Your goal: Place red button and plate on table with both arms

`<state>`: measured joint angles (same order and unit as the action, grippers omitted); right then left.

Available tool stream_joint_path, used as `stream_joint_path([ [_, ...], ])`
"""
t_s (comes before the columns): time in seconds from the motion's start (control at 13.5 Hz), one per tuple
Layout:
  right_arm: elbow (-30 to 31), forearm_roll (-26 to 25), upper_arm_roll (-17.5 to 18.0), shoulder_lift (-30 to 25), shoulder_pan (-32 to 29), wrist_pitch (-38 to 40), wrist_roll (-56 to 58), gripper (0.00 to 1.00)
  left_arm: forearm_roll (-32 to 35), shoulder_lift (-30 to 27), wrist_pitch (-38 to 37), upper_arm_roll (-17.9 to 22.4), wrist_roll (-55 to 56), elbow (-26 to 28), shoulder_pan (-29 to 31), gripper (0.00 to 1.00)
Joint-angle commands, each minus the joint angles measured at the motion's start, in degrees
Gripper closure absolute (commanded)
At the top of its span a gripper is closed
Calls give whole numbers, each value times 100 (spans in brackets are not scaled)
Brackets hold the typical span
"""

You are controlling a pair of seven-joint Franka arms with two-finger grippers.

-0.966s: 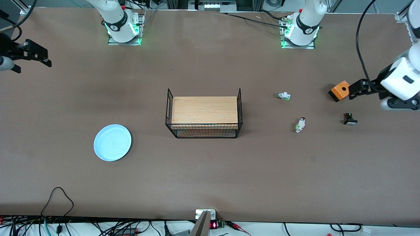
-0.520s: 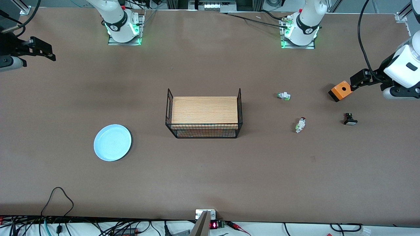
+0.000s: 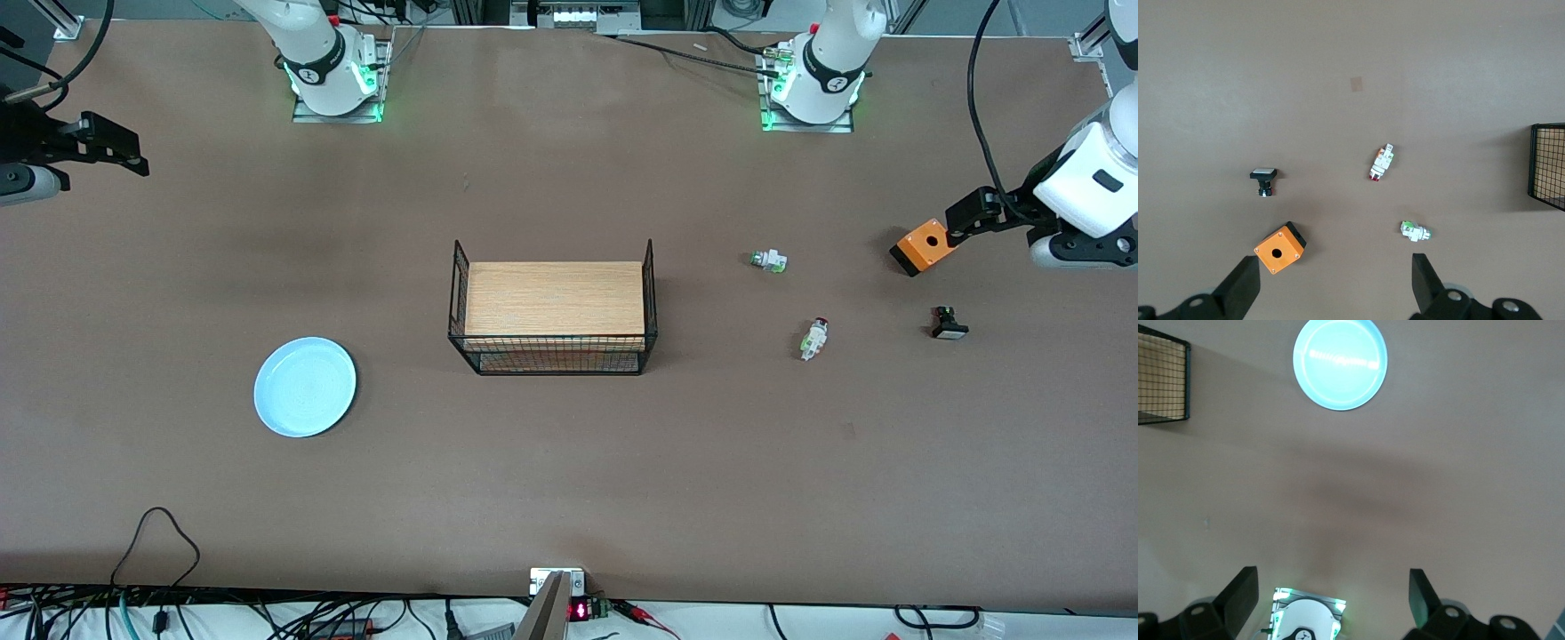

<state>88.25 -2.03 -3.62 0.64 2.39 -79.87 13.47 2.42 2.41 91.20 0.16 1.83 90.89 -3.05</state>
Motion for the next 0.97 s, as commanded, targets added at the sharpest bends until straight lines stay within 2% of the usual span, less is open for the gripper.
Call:
stream_joint_path([
  [0.0, -536, -122, 89, 349, -81, -264, -282, 0, -23, -170, 83, -69, -139, 166, 85, 0],
  [0.45, -449, -122, 89, 446, -81, -1039, -327, 0, -5, -170, 65, -69, -122, 139, 58, 0],
  [0.89, -449, -87, 89, 718, -134, -1110, -345, 0, 39, -135, 4, -69, -104, 78, 15, 0],
])
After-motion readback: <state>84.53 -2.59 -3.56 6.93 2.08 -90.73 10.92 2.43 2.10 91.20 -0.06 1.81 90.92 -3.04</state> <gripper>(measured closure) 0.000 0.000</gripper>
